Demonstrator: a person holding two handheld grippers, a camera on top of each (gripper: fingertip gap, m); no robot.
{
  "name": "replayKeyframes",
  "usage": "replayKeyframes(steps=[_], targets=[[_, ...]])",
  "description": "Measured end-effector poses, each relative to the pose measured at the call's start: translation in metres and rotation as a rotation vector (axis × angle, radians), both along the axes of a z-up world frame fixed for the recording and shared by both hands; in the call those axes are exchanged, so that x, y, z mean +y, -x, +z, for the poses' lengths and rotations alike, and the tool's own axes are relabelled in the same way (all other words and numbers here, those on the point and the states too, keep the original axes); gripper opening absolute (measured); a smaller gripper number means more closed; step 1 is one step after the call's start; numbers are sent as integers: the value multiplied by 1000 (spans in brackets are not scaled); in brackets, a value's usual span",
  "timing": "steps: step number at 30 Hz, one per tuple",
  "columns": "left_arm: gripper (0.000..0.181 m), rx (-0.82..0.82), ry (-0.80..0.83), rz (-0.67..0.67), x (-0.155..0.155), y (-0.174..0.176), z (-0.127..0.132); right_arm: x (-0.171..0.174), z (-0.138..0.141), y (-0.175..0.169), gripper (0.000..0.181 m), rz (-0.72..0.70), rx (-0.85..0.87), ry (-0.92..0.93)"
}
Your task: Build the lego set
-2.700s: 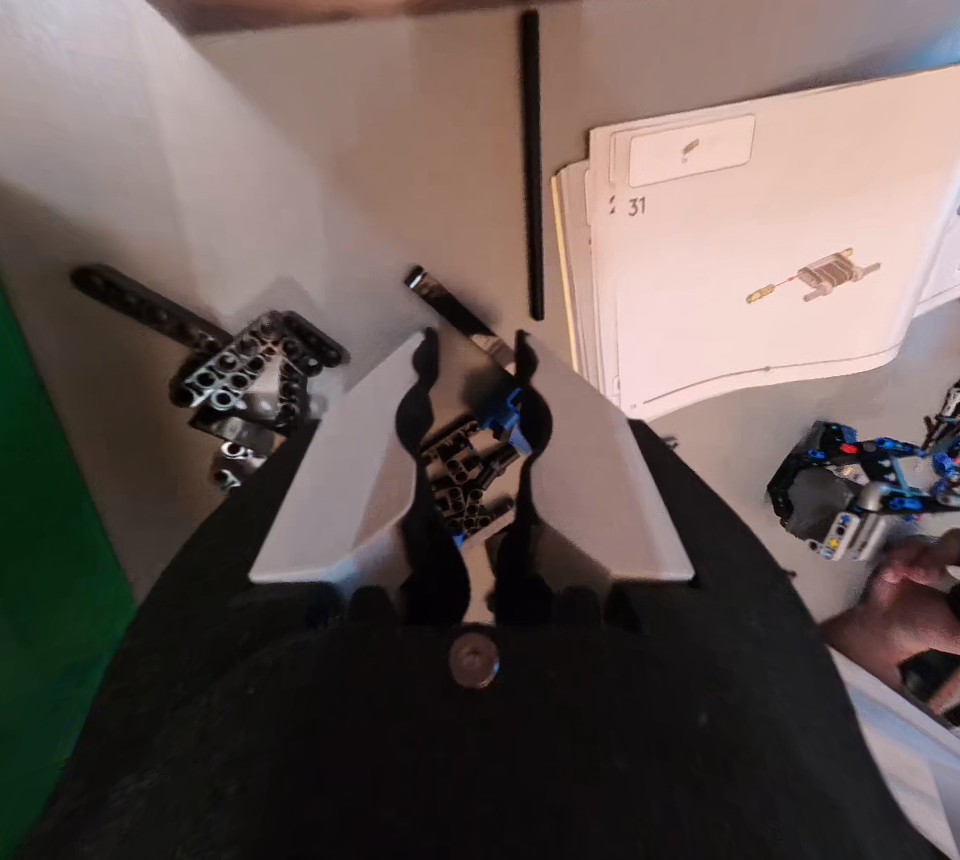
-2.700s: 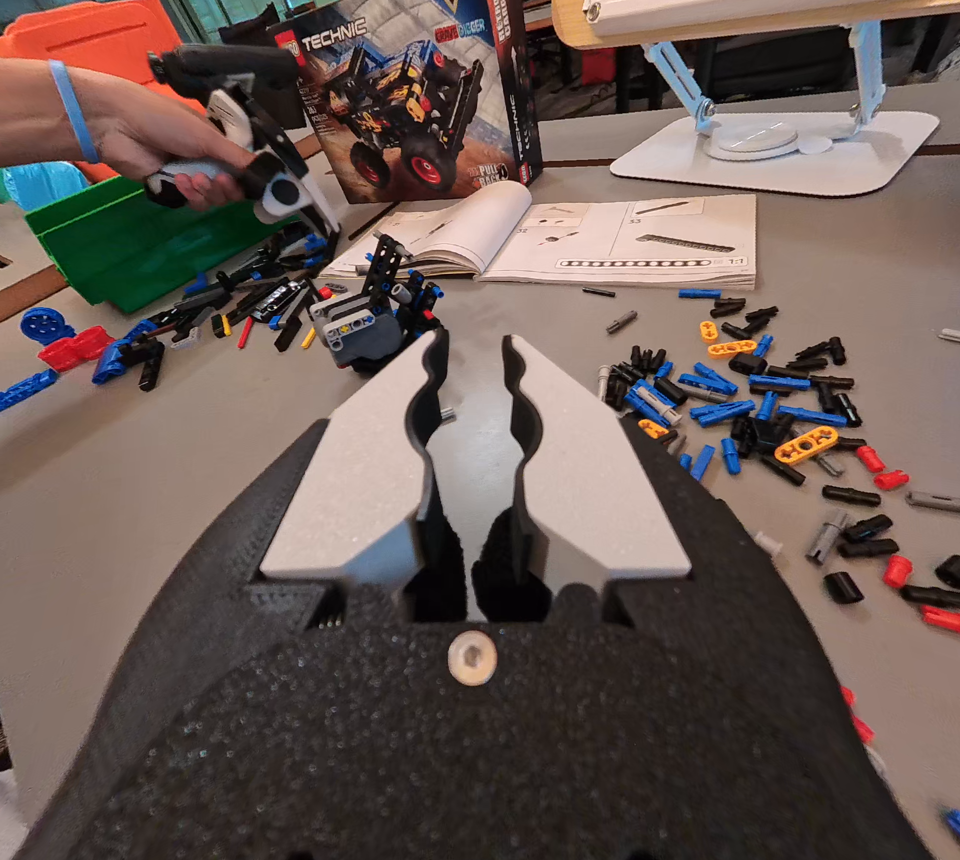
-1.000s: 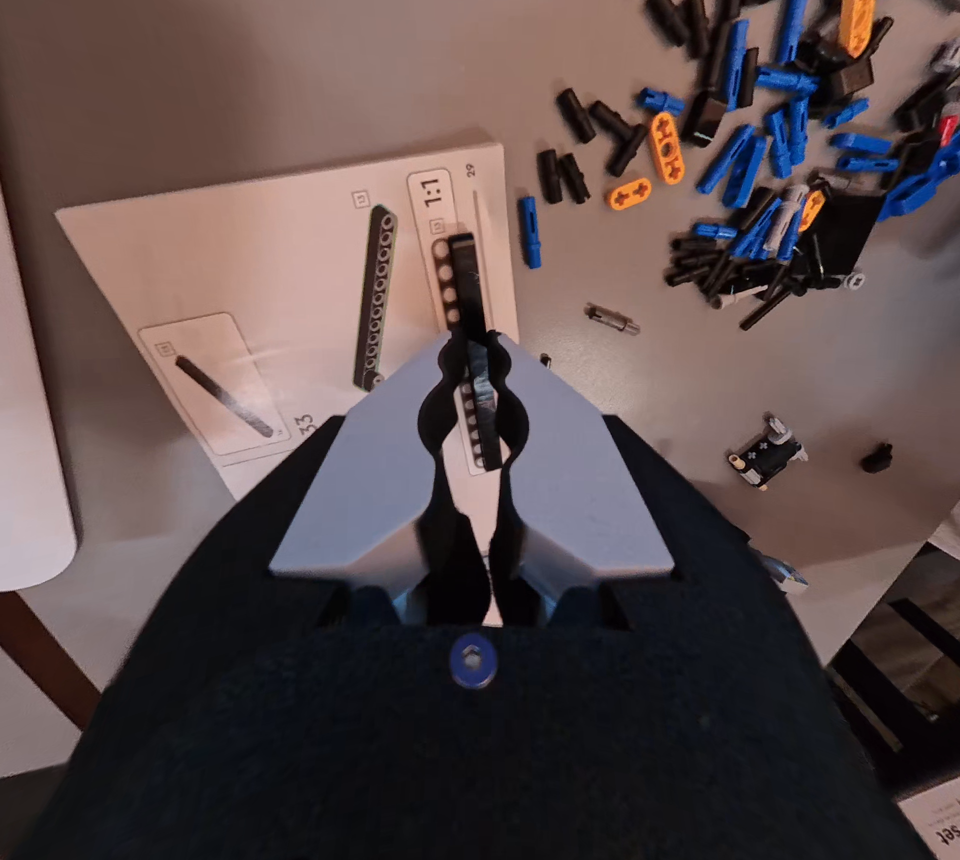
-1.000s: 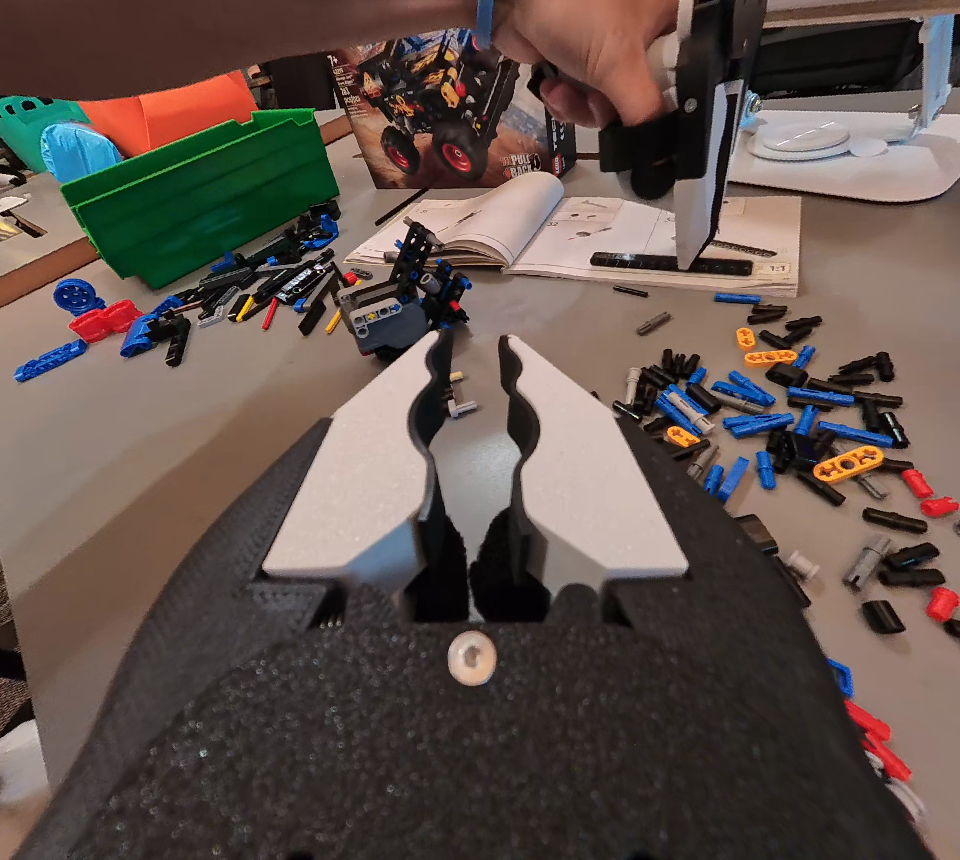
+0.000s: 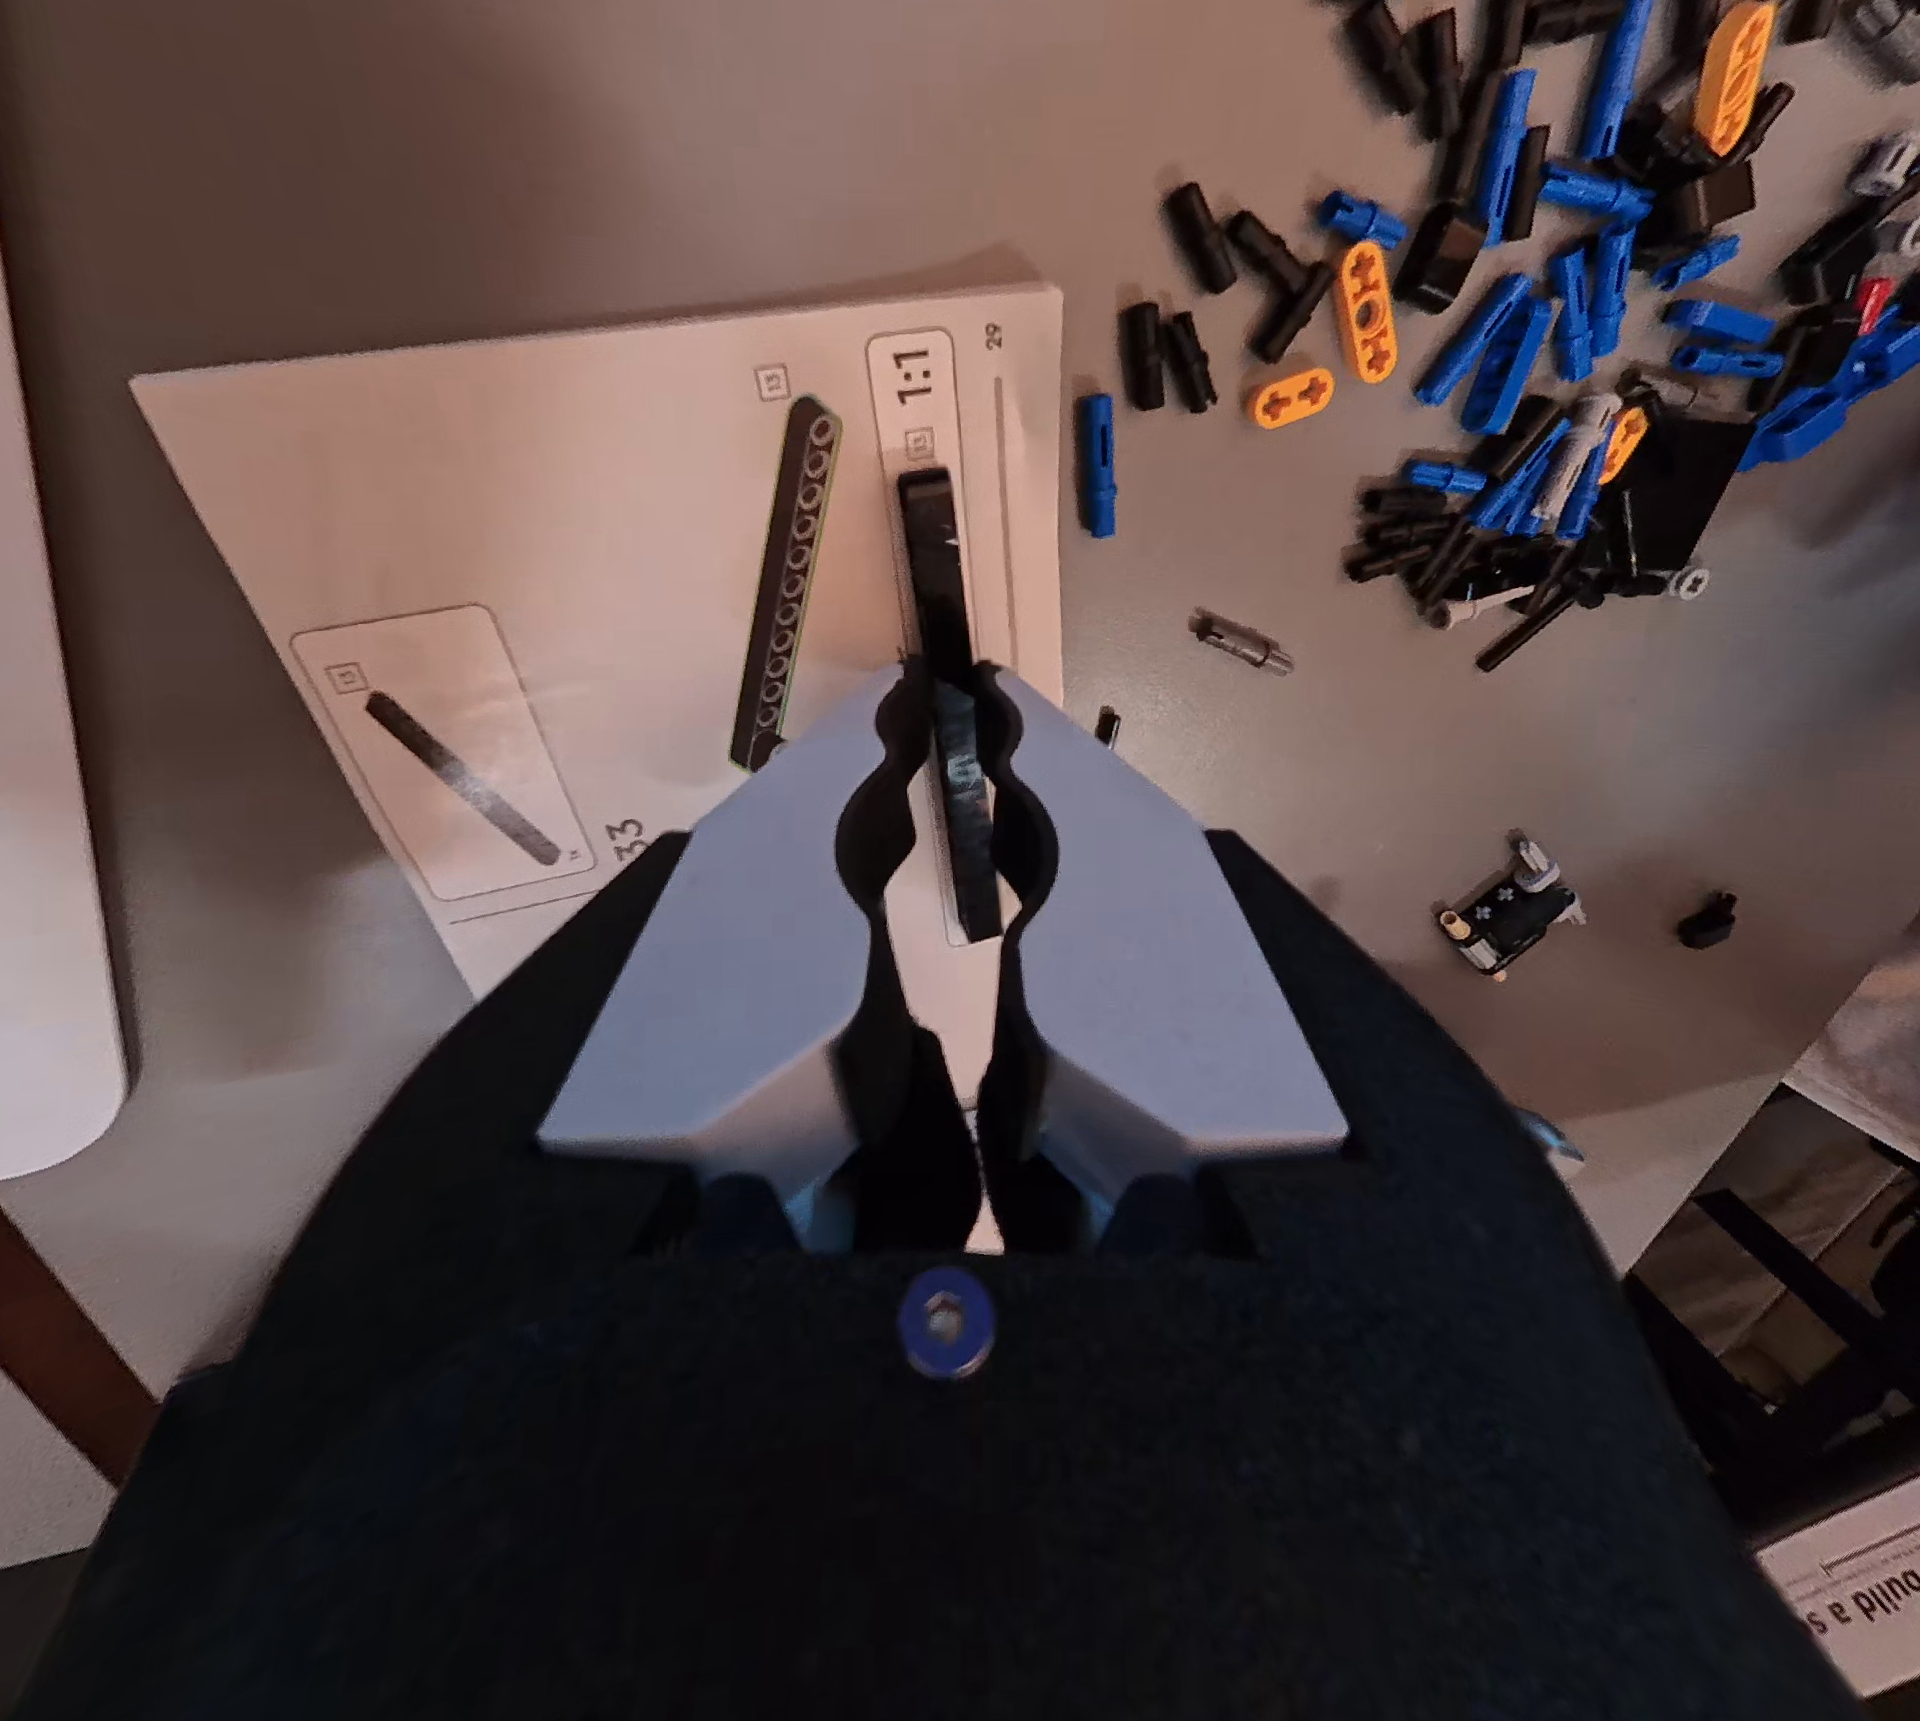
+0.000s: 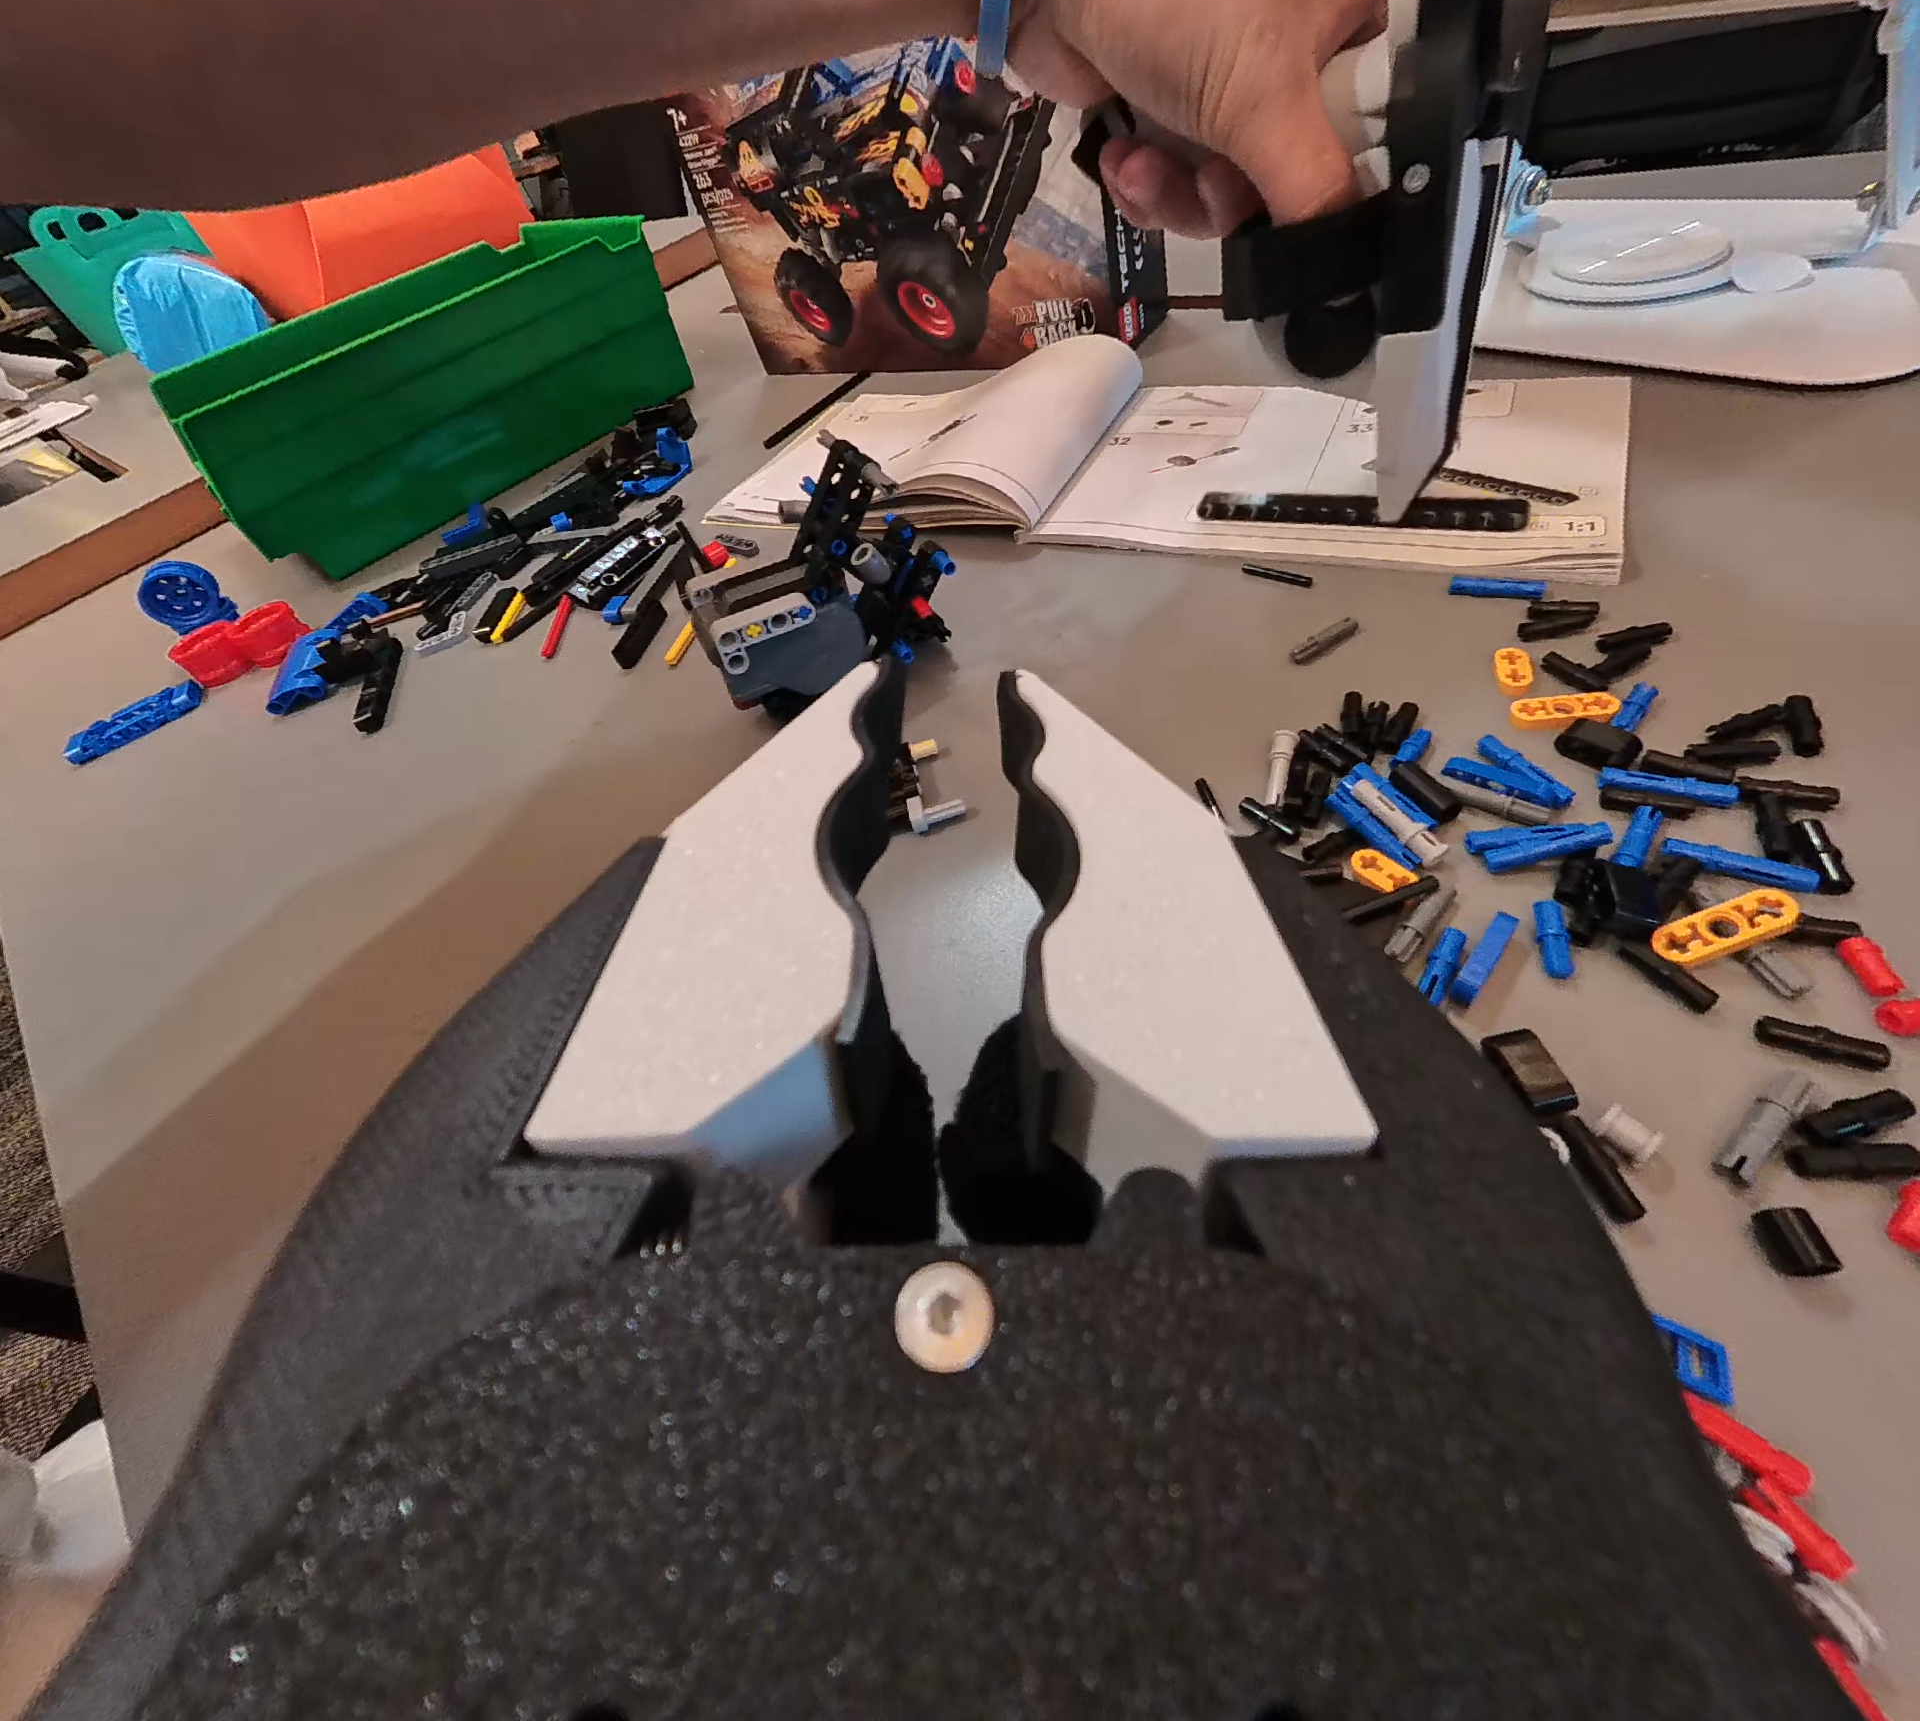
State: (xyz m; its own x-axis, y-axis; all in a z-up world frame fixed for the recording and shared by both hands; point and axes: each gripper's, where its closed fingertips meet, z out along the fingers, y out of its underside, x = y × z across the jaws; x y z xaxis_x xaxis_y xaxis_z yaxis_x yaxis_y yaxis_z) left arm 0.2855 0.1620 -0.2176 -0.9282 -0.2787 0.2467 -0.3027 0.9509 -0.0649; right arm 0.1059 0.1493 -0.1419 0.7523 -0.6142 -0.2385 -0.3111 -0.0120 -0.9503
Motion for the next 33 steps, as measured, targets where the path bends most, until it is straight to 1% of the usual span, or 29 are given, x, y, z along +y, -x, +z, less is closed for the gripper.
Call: replayKeyframes(steps=[1, 13, 25, 28, 31, 32, 33], targets=[[5, 1, 2, 0, -1, 1, 0, 0, 0, 0, 17, 0, 0, 0], [6, -27, -28, -85, 1, 1, 0, 0, 0, 0, 17, 0, -2, 1], [6, -23, -1, -44, 0, 1, -1, 0, -1, 1, 17, 2, 1, 3], [6, -43, 0, -48, 0, 1, -2, 0, -1, 1, 17, 1, 0, 6], [6, -78, 11, -85, 0, 1, -1, 1, -1, 1, 17, 2, -2, 9], [5, -101, 14, -103, 2, 0, 1, 0, 0, 1, 17, 1, -4, 9], [6, -134, 33, -126, 2, 0, 10, 1, 0, 1, 17, 2, -5, 8]])
